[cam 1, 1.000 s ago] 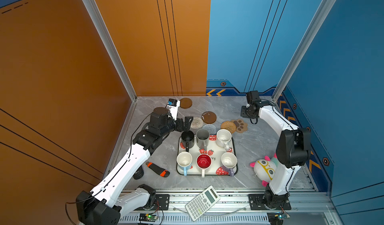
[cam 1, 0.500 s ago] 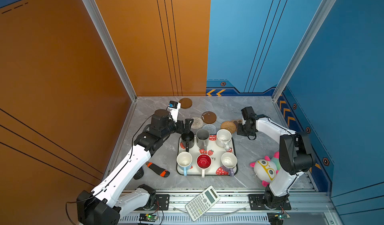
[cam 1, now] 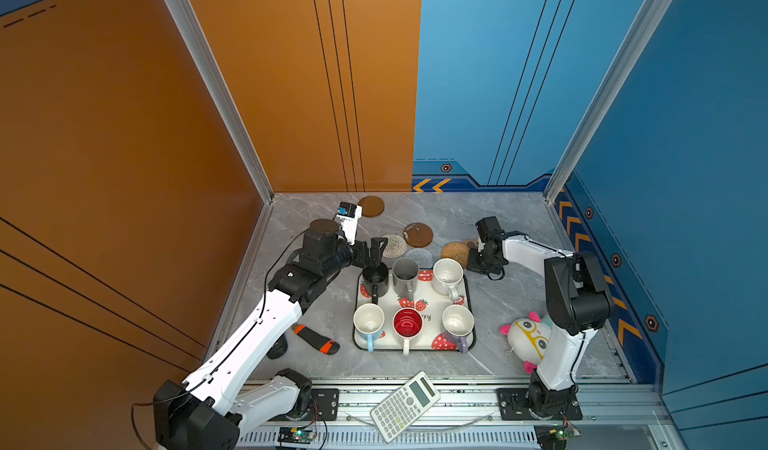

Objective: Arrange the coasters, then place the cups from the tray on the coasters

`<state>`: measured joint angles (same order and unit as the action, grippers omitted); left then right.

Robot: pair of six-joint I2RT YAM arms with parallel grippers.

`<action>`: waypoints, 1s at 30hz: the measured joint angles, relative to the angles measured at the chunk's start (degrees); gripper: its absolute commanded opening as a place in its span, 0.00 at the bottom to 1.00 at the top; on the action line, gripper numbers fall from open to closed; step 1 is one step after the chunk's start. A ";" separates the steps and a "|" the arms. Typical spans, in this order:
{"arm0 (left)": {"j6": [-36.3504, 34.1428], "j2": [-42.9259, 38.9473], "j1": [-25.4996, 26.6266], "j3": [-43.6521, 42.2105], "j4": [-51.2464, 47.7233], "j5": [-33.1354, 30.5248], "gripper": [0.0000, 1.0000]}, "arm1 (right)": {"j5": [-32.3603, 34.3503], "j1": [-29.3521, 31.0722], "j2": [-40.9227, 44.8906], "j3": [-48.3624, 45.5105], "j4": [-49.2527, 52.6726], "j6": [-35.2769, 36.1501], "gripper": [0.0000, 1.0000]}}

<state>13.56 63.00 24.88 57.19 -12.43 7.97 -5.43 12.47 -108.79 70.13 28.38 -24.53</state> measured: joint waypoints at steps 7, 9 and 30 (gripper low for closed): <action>0.00 0.00 0.00 0.00 0.26 0.00 1.00 | -0.44 -0.09 -2.47 2.56 -0.59 -0.79 0.00; 0.00 0.00 0.00 0.00 0.35 0.00 1.00 | -0.55 -0.31 -3.13 3.39 -0.59 -0.87 0.00; 0.00 0.00 0.31 0.04 0.31 -0.44 1.00 | -5.55 -8.26 -12.11 15.52 -1.03 -0.39 0.00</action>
<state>13.56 63.00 25.19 57.23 -12.12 7.53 -10.98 4.21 -120.90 85.65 27.35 -24.93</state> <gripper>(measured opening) 0.998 0.047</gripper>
